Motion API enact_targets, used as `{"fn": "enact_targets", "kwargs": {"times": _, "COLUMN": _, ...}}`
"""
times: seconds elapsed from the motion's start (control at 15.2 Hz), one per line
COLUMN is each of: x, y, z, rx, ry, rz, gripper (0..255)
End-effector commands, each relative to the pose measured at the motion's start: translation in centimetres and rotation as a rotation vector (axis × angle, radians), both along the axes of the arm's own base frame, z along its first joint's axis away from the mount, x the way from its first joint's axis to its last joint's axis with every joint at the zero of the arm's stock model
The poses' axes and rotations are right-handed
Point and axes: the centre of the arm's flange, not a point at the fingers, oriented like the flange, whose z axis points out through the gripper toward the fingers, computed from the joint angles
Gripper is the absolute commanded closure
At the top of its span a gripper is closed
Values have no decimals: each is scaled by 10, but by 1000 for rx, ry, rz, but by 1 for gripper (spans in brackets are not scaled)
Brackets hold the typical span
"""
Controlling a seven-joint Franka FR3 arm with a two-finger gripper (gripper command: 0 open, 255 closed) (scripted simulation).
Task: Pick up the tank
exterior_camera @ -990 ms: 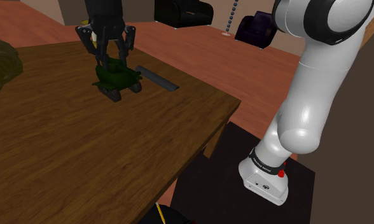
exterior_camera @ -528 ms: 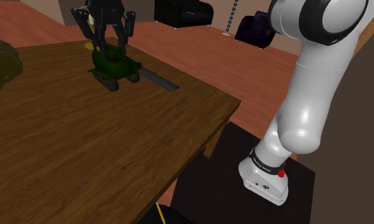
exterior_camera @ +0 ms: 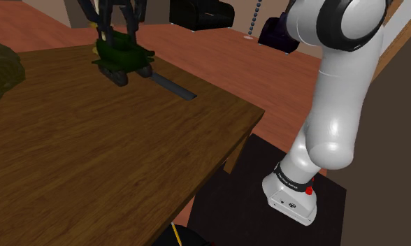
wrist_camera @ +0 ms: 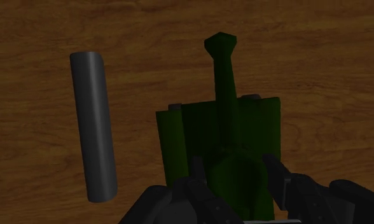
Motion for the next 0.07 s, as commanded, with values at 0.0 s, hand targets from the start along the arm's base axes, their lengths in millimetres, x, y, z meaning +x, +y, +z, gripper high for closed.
{"fn": "enact_targets", "kwargs": {"times": 0.0, "x": 0, "y": -1, "z": 5, "rx": 0, "ry": 0, "rz": 0, "gripper": 255}}
